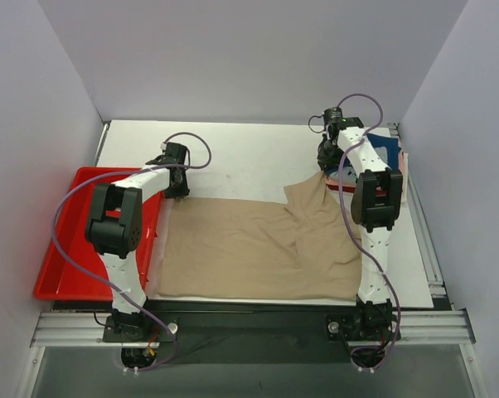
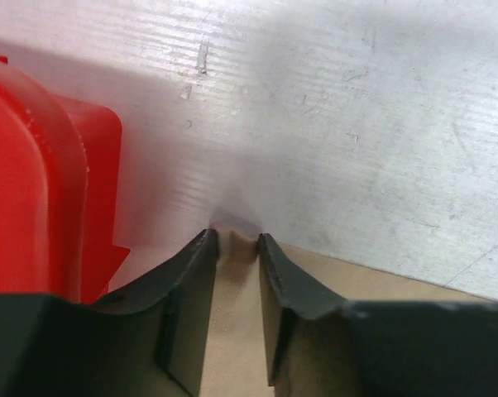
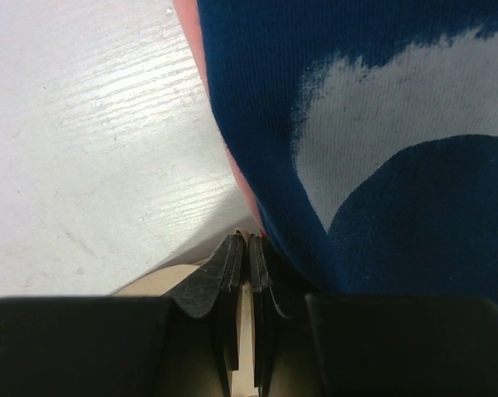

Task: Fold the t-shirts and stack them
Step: Grap the side of the flattened tshirt furthest away from the robot with both arms, then fold the other side of the tshirt into a rectangle

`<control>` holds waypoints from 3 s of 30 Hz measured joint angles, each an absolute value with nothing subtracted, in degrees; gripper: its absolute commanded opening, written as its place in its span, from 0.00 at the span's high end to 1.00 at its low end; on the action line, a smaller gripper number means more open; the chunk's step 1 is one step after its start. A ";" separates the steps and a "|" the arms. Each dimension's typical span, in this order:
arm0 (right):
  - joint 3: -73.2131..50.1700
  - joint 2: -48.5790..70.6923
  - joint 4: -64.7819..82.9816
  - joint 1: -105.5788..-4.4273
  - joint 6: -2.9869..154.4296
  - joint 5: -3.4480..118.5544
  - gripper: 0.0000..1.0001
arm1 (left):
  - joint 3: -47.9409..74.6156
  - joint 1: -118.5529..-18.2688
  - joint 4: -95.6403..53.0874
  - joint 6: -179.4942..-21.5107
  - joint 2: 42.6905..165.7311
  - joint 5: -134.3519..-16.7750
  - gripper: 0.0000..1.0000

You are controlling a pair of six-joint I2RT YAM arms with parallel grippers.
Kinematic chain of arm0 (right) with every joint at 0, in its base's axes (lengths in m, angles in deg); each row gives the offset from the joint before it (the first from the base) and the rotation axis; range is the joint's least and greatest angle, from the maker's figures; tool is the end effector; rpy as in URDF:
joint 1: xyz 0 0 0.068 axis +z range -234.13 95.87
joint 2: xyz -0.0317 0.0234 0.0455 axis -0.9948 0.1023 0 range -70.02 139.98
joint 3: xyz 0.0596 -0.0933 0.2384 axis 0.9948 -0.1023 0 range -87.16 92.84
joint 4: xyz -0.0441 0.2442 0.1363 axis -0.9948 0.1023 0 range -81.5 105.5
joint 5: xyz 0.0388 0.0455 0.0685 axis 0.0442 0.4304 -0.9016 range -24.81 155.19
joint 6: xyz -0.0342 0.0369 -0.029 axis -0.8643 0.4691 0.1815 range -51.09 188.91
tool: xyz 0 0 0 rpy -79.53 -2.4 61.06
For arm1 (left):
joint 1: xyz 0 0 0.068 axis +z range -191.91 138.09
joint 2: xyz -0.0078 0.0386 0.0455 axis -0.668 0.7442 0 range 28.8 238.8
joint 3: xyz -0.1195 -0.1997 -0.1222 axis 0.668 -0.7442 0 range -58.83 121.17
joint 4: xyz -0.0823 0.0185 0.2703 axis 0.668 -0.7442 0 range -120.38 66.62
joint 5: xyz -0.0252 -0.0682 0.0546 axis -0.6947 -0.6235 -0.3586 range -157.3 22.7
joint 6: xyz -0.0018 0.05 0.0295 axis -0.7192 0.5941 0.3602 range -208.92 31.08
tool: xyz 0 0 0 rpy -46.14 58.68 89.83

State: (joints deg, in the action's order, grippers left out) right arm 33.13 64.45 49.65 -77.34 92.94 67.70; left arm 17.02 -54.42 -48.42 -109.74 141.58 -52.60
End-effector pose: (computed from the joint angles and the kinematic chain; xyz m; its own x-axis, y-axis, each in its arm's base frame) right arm 0.5344 0.0619 0.1920 -0.7840 0.3165 -0.5340 0.2474 0.9483 0.1988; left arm 0.4145 -0.0811 0.1334 -0.8385 -0.1662 -0.5190 -0.2194 0.9747 0.0424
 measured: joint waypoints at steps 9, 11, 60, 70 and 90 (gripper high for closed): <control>33.13 64.25 49.69 -77.34 93.38 66.60 1.00 | 17.92 -54.49 -48.37 -109.76 142.30 -52.91 1.00; 33.13 63.86 49.80 -77.34 93.66 65.64 1.00 | 17.92 -54.49 -48.37 -109.70 142.27 -53.00 1.00; -11.13 13.13 52.29 -80.01 97.88 56.00 1.00 | 15.58 -52.61 -57.64 -101.52 127.63 -58.92 1.00; -21.90 4.69 55.73 -82.06 97.81 58.87 1.00 | 7.12 -52.63 -59.39 -100.10 118.34 -58.55 1.00; -30.32 0.39 60.67 -83.73 97.81 63.09 0.56 | -2.26 -54.25 -66.01 -98.62 106.56 -58.79 0.33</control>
State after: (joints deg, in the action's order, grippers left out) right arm -30.32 0.39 60.67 -83.73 97.81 63.09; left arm -2.26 -54.25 -66.01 -98.62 106.56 -58.79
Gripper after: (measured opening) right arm 0.200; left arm 0.614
